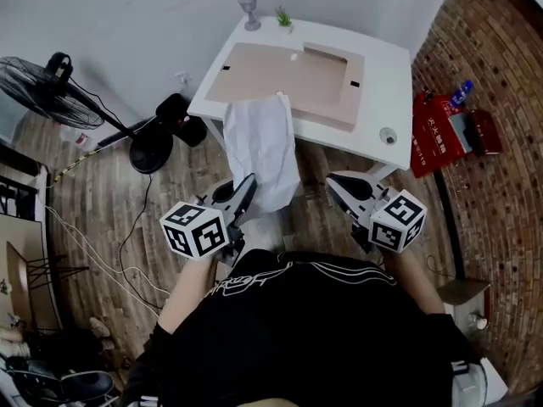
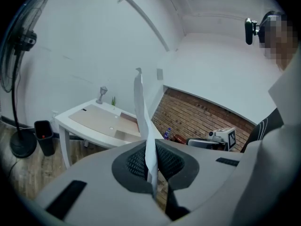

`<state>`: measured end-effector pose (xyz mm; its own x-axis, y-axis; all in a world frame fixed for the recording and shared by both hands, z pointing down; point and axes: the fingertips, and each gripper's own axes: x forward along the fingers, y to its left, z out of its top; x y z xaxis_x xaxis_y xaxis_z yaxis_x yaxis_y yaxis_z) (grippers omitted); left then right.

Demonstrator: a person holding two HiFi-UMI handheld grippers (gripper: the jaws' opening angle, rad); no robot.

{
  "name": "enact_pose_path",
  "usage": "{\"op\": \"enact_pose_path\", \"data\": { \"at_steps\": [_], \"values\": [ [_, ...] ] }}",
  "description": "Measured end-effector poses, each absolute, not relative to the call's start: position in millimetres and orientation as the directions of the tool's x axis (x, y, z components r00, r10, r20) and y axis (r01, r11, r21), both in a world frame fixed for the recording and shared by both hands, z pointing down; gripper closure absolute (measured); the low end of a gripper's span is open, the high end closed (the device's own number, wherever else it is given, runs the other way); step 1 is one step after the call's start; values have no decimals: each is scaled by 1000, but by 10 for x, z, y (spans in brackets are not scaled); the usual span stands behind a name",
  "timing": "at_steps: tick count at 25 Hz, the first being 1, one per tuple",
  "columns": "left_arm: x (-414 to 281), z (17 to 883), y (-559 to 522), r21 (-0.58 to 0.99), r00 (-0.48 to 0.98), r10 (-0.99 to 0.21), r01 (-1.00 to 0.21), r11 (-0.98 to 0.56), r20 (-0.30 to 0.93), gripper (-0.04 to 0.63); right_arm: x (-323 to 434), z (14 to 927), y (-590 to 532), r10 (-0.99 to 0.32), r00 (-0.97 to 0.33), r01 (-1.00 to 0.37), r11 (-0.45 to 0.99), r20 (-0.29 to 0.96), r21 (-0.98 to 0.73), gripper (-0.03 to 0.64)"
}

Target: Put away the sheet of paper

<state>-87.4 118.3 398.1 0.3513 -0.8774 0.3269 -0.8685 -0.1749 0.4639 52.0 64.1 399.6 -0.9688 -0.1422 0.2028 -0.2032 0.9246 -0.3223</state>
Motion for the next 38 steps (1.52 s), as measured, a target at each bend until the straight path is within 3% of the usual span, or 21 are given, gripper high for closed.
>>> {"op": "enact_pose_path", "data": {
  "at_steps": [14,28,38],
  "values": [
    [-1589,3806,24,489,472,-840,-818,-302,270,561,79,3929,-237,-312,-939,-344,876,149,-337,614],
    [-2494,3502,-1272,474,568,-797,-770,-427,205,561,-660,3769,-1093,-478,-860,-509,801,178,-314,614],
    [-2678,3800,-1865,562,625,-759,-700,-440,184,561,-834,3921,-1354,-566,-794,-608,739,222,-291,614]
  ]
}}
